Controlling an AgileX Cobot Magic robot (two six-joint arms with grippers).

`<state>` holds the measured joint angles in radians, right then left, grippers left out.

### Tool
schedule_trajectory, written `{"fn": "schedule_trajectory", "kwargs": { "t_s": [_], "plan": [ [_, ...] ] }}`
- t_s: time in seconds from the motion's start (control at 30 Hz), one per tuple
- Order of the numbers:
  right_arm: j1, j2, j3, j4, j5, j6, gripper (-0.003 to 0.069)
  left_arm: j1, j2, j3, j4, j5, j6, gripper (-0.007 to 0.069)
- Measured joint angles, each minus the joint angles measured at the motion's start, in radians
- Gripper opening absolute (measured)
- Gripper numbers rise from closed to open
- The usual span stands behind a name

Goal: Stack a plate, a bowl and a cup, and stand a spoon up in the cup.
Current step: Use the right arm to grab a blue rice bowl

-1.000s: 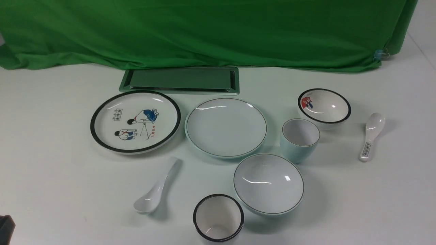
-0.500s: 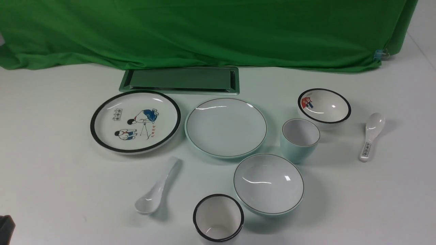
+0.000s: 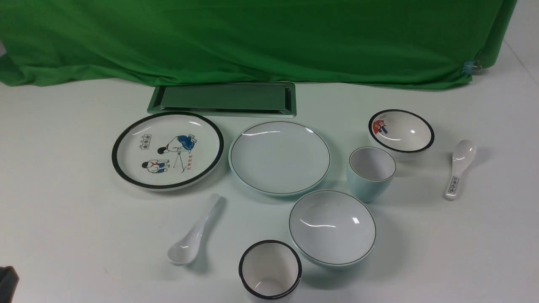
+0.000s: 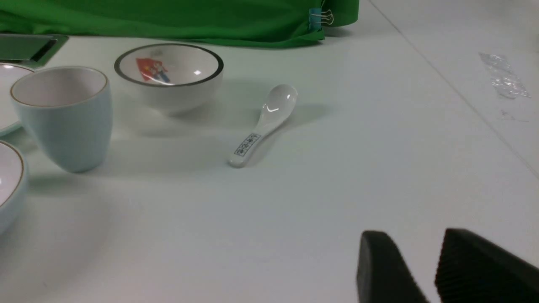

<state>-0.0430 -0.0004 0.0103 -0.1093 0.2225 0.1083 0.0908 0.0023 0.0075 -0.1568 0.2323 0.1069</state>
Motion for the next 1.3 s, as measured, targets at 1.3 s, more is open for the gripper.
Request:
{"fn": "schedule_trajectory", "kwargs": {
  "t_s": [1.3],
  "plan": [
    [0.227, 0.605, -0.657, 0.295, 0.242, -0.35, 0.0014, -0.072, 0.803, -0.88, -0.123, 0.827, 0.155, -0.0029]
  ]
}}
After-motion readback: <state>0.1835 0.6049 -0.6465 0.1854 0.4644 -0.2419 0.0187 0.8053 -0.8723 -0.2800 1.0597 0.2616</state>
